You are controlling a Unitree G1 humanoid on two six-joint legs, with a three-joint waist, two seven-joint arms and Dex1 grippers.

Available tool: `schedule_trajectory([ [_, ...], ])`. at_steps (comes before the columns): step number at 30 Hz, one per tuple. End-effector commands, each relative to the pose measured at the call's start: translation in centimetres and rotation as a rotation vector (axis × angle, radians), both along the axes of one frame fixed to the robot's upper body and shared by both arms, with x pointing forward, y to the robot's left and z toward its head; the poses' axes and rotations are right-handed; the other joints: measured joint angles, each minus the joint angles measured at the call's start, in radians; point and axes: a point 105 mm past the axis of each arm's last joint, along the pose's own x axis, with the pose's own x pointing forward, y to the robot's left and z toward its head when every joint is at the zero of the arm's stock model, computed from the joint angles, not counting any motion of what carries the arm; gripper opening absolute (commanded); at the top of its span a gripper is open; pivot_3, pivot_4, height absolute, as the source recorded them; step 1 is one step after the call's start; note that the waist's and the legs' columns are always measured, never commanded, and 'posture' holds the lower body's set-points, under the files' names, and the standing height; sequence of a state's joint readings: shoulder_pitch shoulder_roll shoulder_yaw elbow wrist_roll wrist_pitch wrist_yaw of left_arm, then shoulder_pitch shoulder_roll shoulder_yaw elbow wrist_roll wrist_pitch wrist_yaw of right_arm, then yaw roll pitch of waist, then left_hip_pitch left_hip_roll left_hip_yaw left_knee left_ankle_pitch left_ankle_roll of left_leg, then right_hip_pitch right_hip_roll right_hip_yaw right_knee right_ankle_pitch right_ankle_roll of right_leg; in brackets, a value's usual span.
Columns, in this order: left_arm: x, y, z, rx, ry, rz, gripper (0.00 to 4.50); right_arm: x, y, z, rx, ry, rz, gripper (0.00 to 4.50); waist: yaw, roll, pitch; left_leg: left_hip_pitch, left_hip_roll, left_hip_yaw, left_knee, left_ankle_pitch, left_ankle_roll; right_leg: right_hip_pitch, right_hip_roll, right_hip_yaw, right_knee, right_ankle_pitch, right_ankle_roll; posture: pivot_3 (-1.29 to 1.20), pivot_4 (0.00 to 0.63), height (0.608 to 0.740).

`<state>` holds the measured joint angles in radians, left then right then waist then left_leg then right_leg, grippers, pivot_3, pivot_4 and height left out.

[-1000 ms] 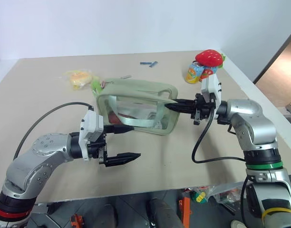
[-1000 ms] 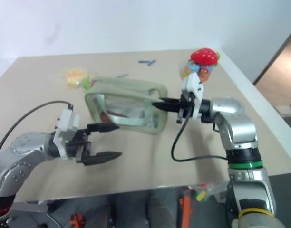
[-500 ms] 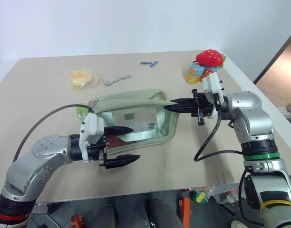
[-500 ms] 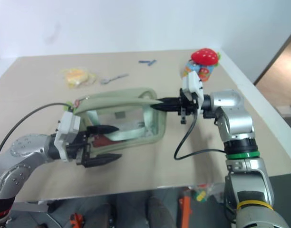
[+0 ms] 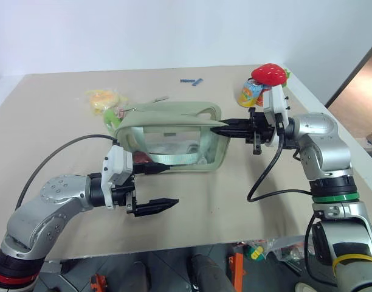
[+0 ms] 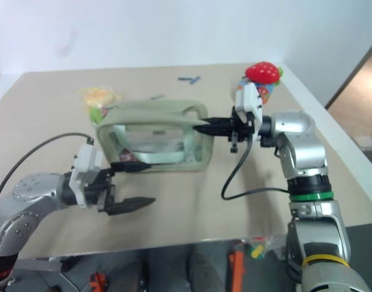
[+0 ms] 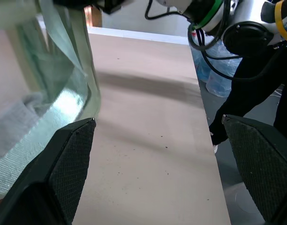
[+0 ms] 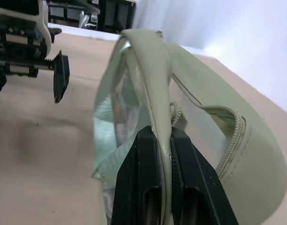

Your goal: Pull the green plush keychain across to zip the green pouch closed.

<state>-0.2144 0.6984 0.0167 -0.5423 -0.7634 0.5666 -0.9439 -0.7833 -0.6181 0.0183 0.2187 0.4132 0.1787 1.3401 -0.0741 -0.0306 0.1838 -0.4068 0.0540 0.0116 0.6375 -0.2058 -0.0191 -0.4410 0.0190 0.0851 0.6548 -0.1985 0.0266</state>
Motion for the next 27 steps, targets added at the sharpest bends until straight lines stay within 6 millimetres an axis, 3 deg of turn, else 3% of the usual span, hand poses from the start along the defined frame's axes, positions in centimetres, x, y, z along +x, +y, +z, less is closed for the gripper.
schedule_trajectory([
  [1,0.4,0.3,0.8,-0.011,-0.059,0.032,4.5,-0.3,-0.4,0.8,0.007,-0.072,-0.01,0.01,-0.001,0.0,0.0,0.0,0.0,0.0,0.0,0.0,0.0,0.0,0.0,0.0,0.0,0.0,0.0,0.0,0.15,0.74],
  [7,0.6,0.5,1.2,-0.026,-0.06,0.048,4.5,-0.8,-0.8,-1.0,-0.027,-0.046,-0.008,0.01,-0.001,0.0,0.0,0.001,0.0,0.0,0.0,0.0,0.0,0.001,0.0,0.0,0.0,0.0,0.0,0.0,0.15,0.74],
  [11,1.7,2.3,3.5,-0.1,-0.065,0.15,4.5,-1.2,-1.1,-1.5,-0.037,-0.034,-0.003,0.01,-0.001,0.0,0.0,0.001,0.0,0.0,0.0,0.0,0.0,0.001,0.0,0.0,0.0,0.0,0.0,0.0,0.15,0.74],
  [16,0.9,3.8,5.7,-0.15,-0.074,0.216,4.5,-1.3,-1.4,-1.5,-0.042,-0.034,-0.01,0.01,-0.001,0.0,0.0,0.002,0.0,0.0,0.001,0.0,0.0,0.001,0.0,0.0,0.001,0.0,0.0,0.0,0.15,0.74],
  [20,2.4,7.6,7.2,-0.181,-0.075,0.399,4.5,-1.4,-1.4,-1.4,-0.043,-0.034,-0.007,0.01,-0.001,0.0,0.0,0.002,0.0,0.0,0.001,0.0,0.0,0.001,0.0,0.0,0.001,0.0,0.0,0.0,0.15,0.74],
  [27,4.8,13.8,5.3,-0.086,-0.069,0.616,4.5,-1.6,-0.8,-1.0,-0.042,-0.046,0.013,0.01,-0.001,0.0,0.0,0.002,-0.001,0.0,0.0,0.0,0.0,0.001,0.0,0.0,0.002,-0.002,-0.004,0.0,0.15,0.74],
])
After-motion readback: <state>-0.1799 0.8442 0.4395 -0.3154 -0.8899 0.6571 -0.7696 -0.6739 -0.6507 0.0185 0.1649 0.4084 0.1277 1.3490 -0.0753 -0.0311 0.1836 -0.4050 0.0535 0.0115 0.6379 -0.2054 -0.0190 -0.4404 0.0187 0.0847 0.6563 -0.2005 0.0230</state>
